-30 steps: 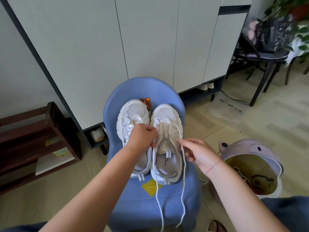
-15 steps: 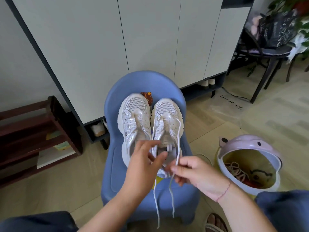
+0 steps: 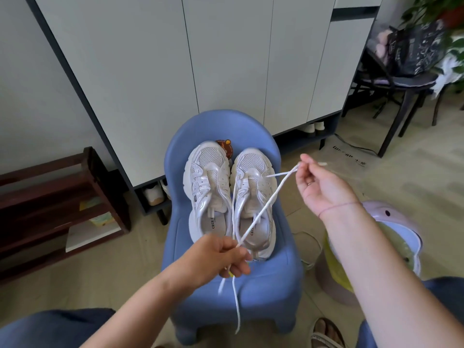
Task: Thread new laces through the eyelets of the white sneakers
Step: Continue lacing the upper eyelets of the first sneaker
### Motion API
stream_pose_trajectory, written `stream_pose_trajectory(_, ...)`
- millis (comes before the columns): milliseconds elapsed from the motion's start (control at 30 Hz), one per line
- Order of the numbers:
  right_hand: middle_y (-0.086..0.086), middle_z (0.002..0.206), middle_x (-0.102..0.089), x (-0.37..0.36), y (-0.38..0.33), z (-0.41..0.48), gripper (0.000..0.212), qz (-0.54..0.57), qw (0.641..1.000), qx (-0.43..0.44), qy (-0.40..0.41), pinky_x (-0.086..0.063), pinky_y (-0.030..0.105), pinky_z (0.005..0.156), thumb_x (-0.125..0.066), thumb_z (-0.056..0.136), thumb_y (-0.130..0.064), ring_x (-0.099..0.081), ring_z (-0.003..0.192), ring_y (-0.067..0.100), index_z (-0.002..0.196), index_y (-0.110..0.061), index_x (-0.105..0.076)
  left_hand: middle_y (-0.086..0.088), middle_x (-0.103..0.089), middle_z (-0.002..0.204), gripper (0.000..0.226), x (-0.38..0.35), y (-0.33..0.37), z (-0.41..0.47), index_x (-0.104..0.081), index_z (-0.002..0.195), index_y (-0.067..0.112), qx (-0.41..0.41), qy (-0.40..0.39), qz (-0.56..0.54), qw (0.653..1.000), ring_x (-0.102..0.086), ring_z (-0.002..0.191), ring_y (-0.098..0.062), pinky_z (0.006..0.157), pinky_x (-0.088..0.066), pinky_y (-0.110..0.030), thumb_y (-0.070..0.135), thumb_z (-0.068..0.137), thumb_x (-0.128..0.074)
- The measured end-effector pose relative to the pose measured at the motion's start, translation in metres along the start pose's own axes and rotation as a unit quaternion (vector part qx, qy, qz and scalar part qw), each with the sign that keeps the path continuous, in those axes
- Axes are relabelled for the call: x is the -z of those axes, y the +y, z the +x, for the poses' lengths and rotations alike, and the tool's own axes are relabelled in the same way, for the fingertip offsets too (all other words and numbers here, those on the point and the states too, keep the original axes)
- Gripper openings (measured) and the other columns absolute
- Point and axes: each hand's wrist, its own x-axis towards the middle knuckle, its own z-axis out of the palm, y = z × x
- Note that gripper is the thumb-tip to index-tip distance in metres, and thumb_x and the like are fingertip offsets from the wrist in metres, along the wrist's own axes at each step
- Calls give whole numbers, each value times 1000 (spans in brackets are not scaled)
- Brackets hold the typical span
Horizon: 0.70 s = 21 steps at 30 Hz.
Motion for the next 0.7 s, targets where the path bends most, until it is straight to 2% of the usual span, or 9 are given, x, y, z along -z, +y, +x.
stream_pose_trajectory(67,9,79,-56,-3,-4,5,14,-22,1000,-13,-1,-57,18,63,-47,95,-2,-59,65,10,89,2,-58,-6,-73,80,23,4,-3,-4,-68,89,8,18,-26,9,999,-62,64,-9,59,-44,-17,16,99,-49)
stream_pose_trajectory(133,10,75,-58,-3,2,2,11,-122,991,-56,-25,-58,22,65,-50,93,-1,-58,68,15,84,1,-56,-7,-73,81,25,5,-1,-5,-66,90,8,14,-22,-39,999,-63,65,-11,60,-45,-18,19,100,-46)
stream_pose_trajectory(233,8,66,-57,6,31,-19,8,-369,923,-86,-68,-51,20,47,-58,89,-4,-54,58,15,82,-4,-55,-7,-73,82,27,4,12,-1,-68,94,8,-4,25,-203,979,-64,65,-11,62,-48,-19,22,99,-45)
stream_pose_trajectory(300,6,71,-56,16,54,-36,8,-459,882,-78,-78,-45,20,46,-61,88,-10,-53,55,12,85,-10,-54,-5,-73,81,27,3,21,4,-70,92,10,-13,45,-304,952,-65,65,-9,64,-48,-20,23,97,-46)
stream_pose_trajectory(433,0,72,-62,30,73,-62,16,-484,855,-116,-143,-37,19,45,-59,91,-24,-51,51,8,81,-12,-59,3,-73,78,26,1,35,12,-68,94,15,-16,69,-389,918,-61,59,-3,60,-47,-16,26,98,-45)
stream_pose_trajectory(500,4,79,-70,34,73,-69,19,-501,836,-130,-183,-34,18,44,-59,91,-24,-49,48,9,85,-7,-64,4,-73,79,25,3,39,15,-67,95,16,-22,83,-404,911,-63,61,-3,61,-47,-17,26,99,-44)
stream_pose_trajectory(567,11,86,-72,36,71,-72,19,-494,835,-129,-205,-32,17,44,-58,92,-19,-47,46,9,89,-2,-65,4,-73,80,25,6,42,16,-67,96,17,-33,91,-405,909,-64,63,-2,62,-47,-17,26,99,-44)
stream_pose_trajectory(633,15,84,-72,32,66,-72,20,-474,849,-115,-202,-32,17,43,-52,95,-16,-47,44,9,89,-1,-64,4,-73,81,24,8,44,17,-66,99,16,-45,90,-394,913,-65,65,-3,64,-48,-18,26,99,-44)
stream_pose_trajectory(700,16,84,-72,24,61,-71,26,-501,838,-81,-203,-32,17,43,-45,98,-18,-49,43,10,84,-6,-62,4,-74,83,24,10,46,17,-67,99,16,-58,90,-380,919,-65,68,-4,68,-47,-20,26,98,-45)
